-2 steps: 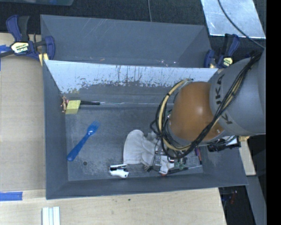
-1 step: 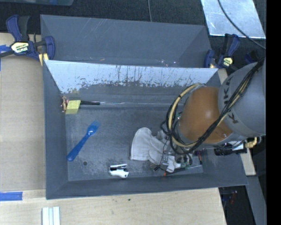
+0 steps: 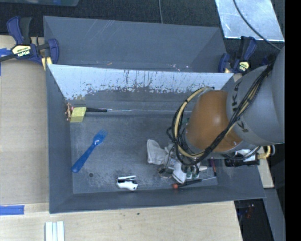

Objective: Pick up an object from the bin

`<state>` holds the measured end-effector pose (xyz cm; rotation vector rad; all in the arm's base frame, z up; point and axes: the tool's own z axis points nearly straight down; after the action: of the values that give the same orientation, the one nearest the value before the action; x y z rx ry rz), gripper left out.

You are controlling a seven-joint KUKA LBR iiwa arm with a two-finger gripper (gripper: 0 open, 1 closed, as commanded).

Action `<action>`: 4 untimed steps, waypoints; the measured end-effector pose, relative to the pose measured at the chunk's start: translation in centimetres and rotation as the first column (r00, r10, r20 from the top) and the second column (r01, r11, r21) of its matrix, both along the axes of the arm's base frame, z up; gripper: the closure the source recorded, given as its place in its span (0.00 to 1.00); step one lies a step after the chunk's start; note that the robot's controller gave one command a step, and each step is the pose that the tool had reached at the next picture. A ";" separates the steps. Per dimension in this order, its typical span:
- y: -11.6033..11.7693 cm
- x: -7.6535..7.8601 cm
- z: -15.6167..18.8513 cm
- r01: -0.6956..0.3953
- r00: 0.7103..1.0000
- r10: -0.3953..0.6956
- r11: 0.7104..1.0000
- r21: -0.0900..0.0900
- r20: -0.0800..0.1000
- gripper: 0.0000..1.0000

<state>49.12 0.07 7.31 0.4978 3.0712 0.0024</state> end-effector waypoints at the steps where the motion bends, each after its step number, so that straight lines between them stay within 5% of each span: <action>1: 0.0 0.0 0.0 0.000 1.000 0.000 1.000 0.000 0.000 1.00; 4: -0.1 -0.1 2.2 -0.002 1.000 0.002 1.000 -0.001 -0.003 1.00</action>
Offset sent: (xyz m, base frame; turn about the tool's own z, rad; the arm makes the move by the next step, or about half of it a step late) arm 0.0000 -0.0001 0.0074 -0.0002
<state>48.99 0.00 9.46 0.4943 3.0742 0.0008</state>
